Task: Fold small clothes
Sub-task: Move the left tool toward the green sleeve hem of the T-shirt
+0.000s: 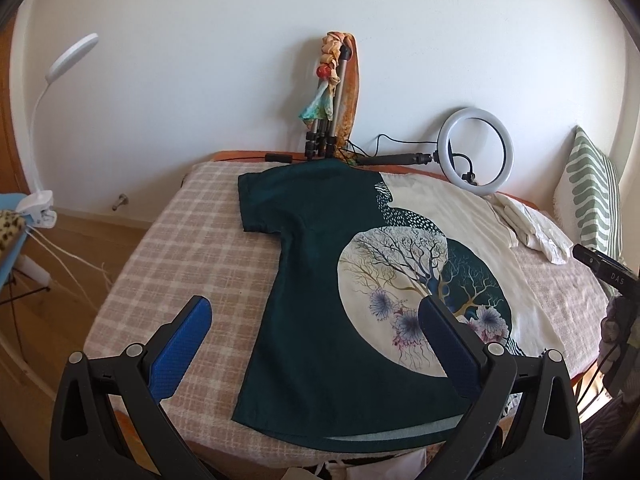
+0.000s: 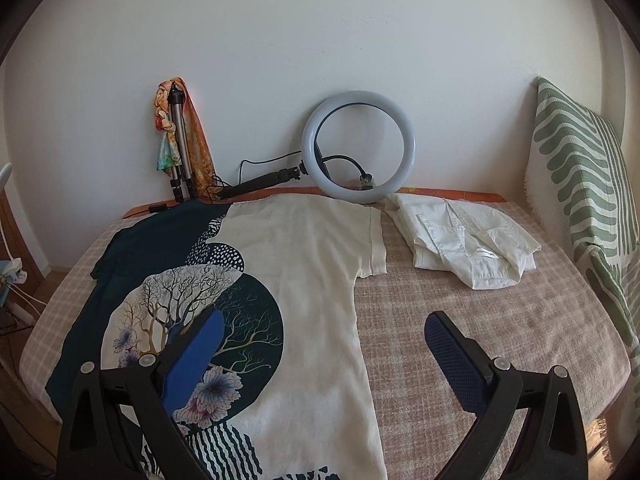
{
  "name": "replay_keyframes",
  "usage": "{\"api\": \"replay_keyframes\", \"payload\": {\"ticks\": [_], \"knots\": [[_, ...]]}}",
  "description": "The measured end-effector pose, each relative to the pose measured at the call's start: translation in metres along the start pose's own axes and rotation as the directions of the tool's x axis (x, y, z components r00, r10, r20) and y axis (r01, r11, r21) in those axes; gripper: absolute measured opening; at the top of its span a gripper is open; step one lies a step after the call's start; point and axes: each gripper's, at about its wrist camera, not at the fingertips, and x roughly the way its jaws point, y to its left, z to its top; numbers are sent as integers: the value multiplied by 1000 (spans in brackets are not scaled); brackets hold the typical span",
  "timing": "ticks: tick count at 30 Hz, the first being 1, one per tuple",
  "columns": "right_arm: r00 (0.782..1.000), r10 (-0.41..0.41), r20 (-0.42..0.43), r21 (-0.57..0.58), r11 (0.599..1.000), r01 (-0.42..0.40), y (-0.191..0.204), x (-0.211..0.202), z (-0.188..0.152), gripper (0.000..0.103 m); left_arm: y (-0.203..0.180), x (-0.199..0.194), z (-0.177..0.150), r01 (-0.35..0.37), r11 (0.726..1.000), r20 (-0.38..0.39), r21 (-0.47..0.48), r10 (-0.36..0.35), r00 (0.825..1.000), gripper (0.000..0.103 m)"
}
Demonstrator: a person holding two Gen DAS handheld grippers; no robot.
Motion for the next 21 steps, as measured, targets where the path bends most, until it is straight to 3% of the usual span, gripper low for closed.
{"api": "replay_keyframes", "payload": {"ticks": [4,9,18,21], "knots": [[991,134,9,-8,991,-134,19,-1,8,97,23,4,-17,-29,999,-33,-45,27,999,103],[981,194,6,-86,978,-193,56,-4,25,96,42,13,-38,-39,996,-94,-75,32,995,97],[930,357,-93,-122,923,-366,128,13,78,96,51,36,-65,23,991,-206,-128,-49,977,86],[907,401,-129,-142,898,-417,159,24,100,96,49,43,-69,24,993,-229,-114,-50,972,71]]}}
